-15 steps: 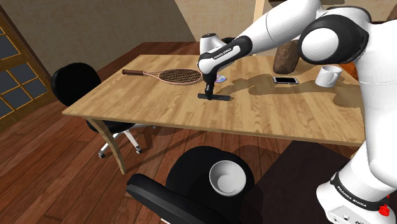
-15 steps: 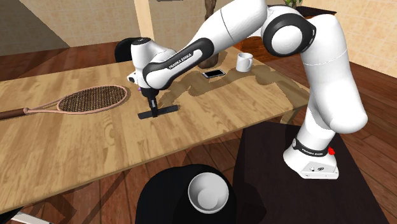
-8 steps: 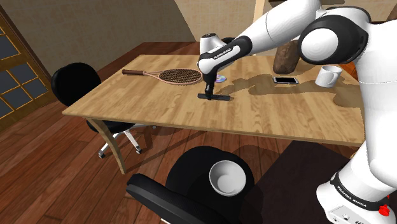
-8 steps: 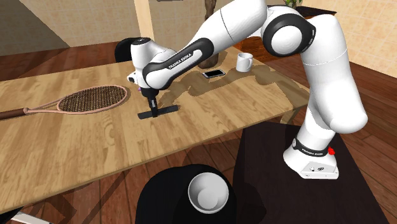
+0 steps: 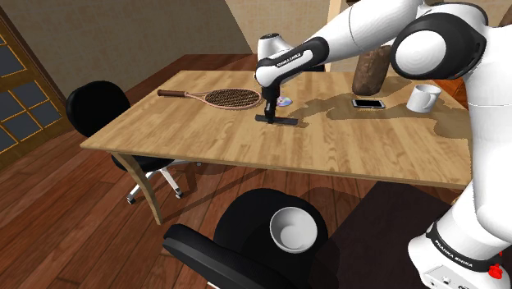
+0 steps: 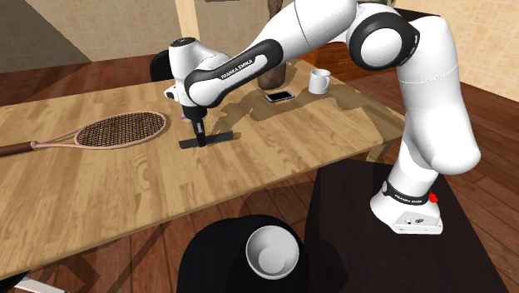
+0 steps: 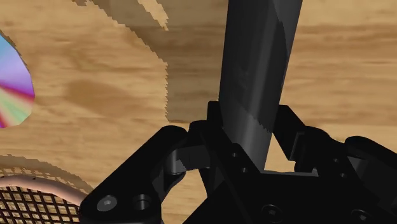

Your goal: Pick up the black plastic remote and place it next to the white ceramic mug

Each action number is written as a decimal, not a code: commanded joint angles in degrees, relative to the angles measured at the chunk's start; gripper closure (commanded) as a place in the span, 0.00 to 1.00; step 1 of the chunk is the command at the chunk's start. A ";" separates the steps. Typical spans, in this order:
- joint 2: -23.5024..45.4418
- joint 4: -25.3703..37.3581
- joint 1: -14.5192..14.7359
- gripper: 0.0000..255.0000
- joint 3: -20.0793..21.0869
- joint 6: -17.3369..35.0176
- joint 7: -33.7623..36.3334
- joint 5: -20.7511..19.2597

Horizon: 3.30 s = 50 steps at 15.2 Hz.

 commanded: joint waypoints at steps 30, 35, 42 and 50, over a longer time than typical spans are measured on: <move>-10.14 5.56 -1.68 1.00 -0.71 -15.54 -3.34 0.37; -18.70 -6.65 -4.42 1.00 -2.29 -11.66 -7.62 0.47; -28.41 -19.32 -8.23 1.00 -5.41 -8.32 -14.41 0.16; -36.95 -29.21 -12.71 1.00 -10.21 -6.43 -23.10 -1.06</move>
